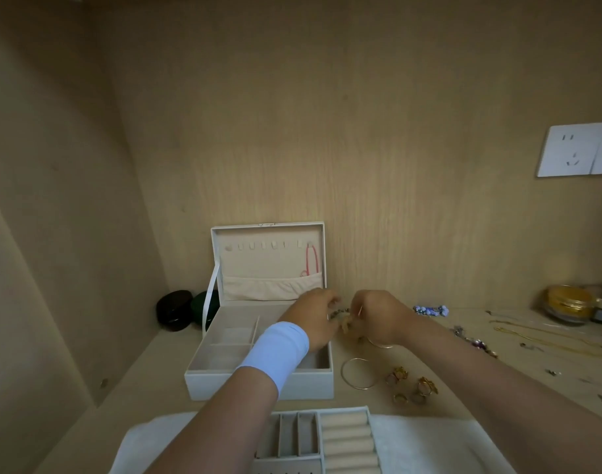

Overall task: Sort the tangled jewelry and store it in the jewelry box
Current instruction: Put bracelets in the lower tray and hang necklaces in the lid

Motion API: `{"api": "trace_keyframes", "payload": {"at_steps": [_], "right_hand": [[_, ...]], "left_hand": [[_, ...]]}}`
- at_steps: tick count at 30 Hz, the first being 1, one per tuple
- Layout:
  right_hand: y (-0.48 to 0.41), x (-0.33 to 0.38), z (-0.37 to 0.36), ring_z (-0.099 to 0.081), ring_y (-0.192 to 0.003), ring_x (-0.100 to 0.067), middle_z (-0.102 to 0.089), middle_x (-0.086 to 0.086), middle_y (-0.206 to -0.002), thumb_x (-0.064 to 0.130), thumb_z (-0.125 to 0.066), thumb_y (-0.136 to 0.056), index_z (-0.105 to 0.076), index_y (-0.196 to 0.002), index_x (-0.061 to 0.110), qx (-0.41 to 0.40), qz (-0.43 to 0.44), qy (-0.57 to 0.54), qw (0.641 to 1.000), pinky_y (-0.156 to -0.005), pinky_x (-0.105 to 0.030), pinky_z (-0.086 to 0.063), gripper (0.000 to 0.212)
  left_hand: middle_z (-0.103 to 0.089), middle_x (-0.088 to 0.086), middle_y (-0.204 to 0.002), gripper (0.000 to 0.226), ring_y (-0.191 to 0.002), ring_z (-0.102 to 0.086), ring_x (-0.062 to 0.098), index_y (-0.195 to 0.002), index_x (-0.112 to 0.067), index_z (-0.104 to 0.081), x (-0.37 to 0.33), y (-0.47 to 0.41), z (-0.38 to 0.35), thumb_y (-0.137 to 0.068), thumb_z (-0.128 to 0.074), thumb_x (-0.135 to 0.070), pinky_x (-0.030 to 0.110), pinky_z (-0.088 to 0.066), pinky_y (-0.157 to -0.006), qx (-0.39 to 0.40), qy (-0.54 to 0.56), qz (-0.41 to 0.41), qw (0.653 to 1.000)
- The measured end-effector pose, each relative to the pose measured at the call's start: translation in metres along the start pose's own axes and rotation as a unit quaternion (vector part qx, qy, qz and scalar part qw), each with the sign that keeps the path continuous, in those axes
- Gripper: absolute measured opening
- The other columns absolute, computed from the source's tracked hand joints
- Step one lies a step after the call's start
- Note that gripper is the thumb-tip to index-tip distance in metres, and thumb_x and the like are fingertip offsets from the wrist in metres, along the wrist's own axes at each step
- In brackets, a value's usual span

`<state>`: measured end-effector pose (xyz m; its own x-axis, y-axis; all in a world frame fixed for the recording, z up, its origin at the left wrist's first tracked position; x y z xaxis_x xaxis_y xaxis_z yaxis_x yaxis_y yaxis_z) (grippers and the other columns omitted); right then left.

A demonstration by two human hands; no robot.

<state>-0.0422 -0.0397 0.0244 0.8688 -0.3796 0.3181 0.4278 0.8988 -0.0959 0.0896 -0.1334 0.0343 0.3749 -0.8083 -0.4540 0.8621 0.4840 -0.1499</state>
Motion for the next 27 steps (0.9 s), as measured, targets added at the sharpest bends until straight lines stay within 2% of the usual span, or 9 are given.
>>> {"api": "trace_keyframes", "payload": {"at_steps": [3, 5, 8, 11, 14, 17, 20, 23, 27], "right_hand": [[0.002, 0.0, 0.021, -0.058, -0.076, -0.013, -0.061, 0.002, -0.085, 0.012, -0.062, -0.091, -0.065, -0.101, 0.014, -0.068, -0.001, -0.104, 0.992, -0.063, -0.017, -0.042, 0.01], [0.003, 0.006, 0.034, -0.059, -0.066, -0.009, -0.065, -0.002, -0.081, 0.007, -0.06, -0.09, -0.067, -0.099, 0.011, -0.077, -0.003, -0.182, 0.98, -0.057, -0.014, -0.045, 0.012], [0.005, 0.02, 0.047, -0.062, -0.06, -0.009, -0.069, -0.006, -0.08, 0.002, -0.056, -0.093, -0.068, -0.103, 0.007, -0.067, 0.011, -0.281, 0.957, -0.053, -0.021, -0.05, 0.016], [0.003, 0.033, 0.05, -0.062, -0.065, -0.013, -0.066, -0.008, -0.083, 0.002, -0.061, -0.094, -0.066, -0.109, 0.007, -0.066, 0.02, -0.324, 0.944, -0.052, -0.021, -0.05, 0.017], [-0.006, 0.045, 0.039, -0.06, -0.068, -0.013, -0.064, -0.003, -0.082, 0.007, -0.073, -0.088, -0.066, -0.112, 0.01, -0.022, 0.033, -0.261, 0.964, -0.059, -0.021, -0.049, 0.025], [-0.01, 0.061, 0.024, -0.062, -0.069, -0.009, -0.068, -0.001, -0.085, 0.01, -0.077, -0.082, -0.07, -0.102, 0.012, 0.001, 0.045, -0.167, 0.985, -0.062, -0.021, -0.053, 0.021], [-0.01, 0.075, 0.008, -0.06, -0.061, 0.003, -0.07, 0.006, -0.078, 0.013, -0.076, -0.08, -0.077, -0.089, 0.013, 0.016, 0.062, -0.096, 0.993, -0.056, -0.012, -0.048, 0.008], [-0.01, 0.08, -0.007, -0.067, -0.08, -0.007, -0.075, 0.008, -0.085, 0.025, -0.078, -0.077, -0.079, -0.083, 0.022, 0.043, 0.065, -0.021, 0.997, -0.079, -0.025, -0.056, 0.007], [-0.006, 0.087, -0.022, -0.067, -0.09, -0.015, -0.075, 0.009, -0.095, 0.044, -0.07, -0.082, -0.078, -0.09, 0.032, 0.052, 0.082, 0.122, 0.988, -0.079, -0.029, -0.055, 0.017]], "left_hand": [[-0.056, -0.002, -0.132, 0.049, -0.12, -0.054, 0.017, -0.139, -0.02, -0.051, -0.004, -0.007, 0.001, -0.092, -0.062, -0.023, 0.028, -0.041, -0.106, -0.027, 0.064, 0.01, 0.998], [-0.062, -0.006, -0.114, 0.04, -0.108, -0.059, 0.013, -0.128, -0.027, -0.056, -0.009, -0.01, 0.001, -0.089, -0.065, -0.02, 0.03, -0.046, -0.102, -0.022, 0.158, 0.025, 0.987], [-0.065, -0.001, -0.086, 0.023, -0.084, -0.066, 0.02, -0.1, -0.03, -0.059, -0.01, -0.013, 0.009, -0.088, -0.066, -0.012, 0.038, -0.055, -0.089, -0.059, 0.27, 0.04, 0.96], [-0.068, 0.01, -0.083, 0.012, -0.064, -0.067, 0.018, -0.1, -0.014, -0.062, -0.001, -0.008, 0.022, -0.09, -0.067, -0.008, 0.035, -0.061, -0.069, -0.083, 0.345, 0.078, 0.932], [-0.068, 0.011, -0.081, 0.013, -0.057, -0.064, 0.015, -0.1, -0.01, -0.064, 0.013, 0.005, 0.033, -0.089, -0.07, -0.011, 0.025, -0.056, -0.059, -0.05, 0.337, 0.109, 0.934], [-0.069, 0.005, -0.077, 0.012, -0.06, -0.066, 0.014, -0.098, -0.016, -0.065, 0.032, 0.026, 0.038, -0.086, -0.069, -0.016, 0.03, -0.059, -0.067, -0.022, 0.245, 0.126, 0.961], [-0.067, -0.004, -0.081, 0.008, -0.072, -0.065, 0.013, -0.089, -0.026, -0.066, 0.046, 0.042, 0.04, -0.083, -0.071, -0.026, 0.028, -0.054, -0.075, -0.005, 0.121, 0.12, 0.985], [-0.067, -0.006, -0.091, 0.004, -0.085, -0.065, 0.013, -0.081, -0.03, -0.067, 0.054, 0.051, 0.035, -0.082, -0.071, -0.029, 0.029, -0.053, -0.085, 0.016, 0.073, 0.125, 0.989], [-0.067, -0.011, -0.089, 0.002, -0.09, -0.066, 0.016, -0.083, -0.029, -0.071, 0.057, 0.055, 0.021, -0.084, -0.069, -0.028, 0.029, -0.056, -0.08, 0.039, 0.024, 0.131, 0.99]]}}
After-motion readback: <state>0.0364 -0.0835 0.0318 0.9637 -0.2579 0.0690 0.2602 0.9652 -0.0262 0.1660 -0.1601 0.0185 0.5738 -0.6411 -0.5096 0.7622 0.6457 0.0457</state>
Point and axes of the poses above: each hand's wrist, its own y-axis away from the middle knuckle, its own z-axis out of the back of the hand, x = y × z, the point moved 2 cm from there along -y, towards the middle knuckle
